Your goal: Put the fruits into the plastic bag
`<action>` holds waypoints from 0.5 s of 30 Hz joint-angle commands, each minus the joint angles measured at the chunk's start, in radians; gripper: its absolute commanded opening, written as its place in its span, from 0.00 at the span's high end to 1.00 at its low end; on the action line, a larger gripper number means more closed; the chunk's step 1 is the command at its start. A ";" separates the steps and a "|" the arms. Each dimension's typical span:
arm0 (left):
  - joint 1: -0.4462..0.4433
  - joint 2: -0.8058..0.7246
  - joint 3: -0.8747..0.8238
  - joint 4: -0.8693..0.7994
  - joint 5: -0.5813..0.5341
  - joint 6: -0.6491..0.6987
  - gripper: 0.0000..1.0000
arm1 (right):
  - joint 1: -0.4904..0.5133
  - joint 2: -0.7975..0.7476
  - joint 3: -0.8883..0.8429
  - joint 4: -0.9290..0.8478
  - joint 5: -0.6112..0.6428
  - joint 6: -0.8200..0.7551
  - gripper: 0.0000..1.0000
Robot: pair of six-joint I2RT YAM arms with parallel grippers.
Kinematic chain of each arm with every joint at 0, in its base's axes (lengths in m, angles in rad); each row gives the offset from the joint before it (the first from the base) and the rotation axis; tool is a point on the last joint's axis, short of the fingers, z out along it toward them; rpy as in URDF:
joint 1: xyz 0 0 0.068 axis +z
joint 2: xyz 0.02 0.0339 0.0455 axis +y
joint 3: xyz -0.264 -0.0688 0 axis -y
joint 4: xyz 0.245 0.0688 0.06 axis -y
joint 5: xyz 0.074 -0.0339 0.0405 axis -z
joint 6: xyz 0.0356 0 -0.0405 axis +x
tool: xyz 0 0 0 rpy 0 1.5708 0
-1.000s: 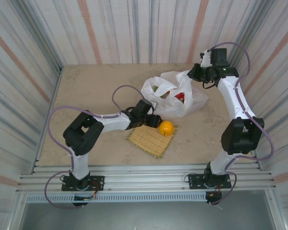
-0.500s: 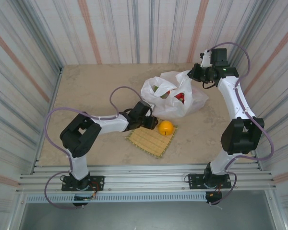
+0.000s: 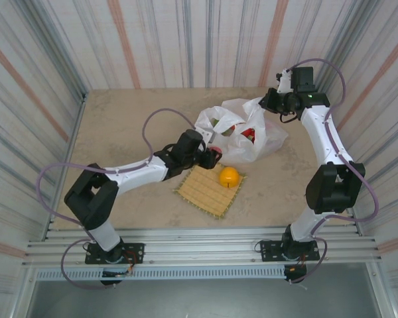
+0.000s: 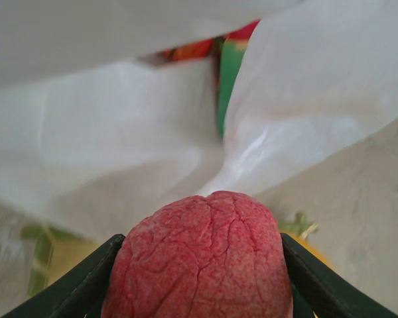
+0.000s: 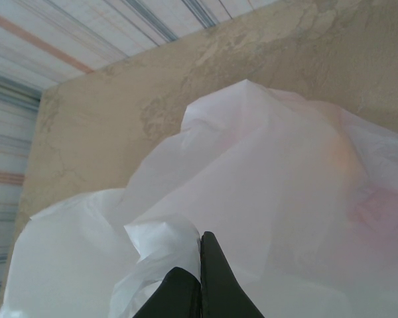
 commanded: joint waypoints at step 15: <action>0.073 0.354 0.480 -0.039 -0.042 0.035 0.41 | 0.028 -0.009 0.000 -0.015 -0.032 -0.028 1.00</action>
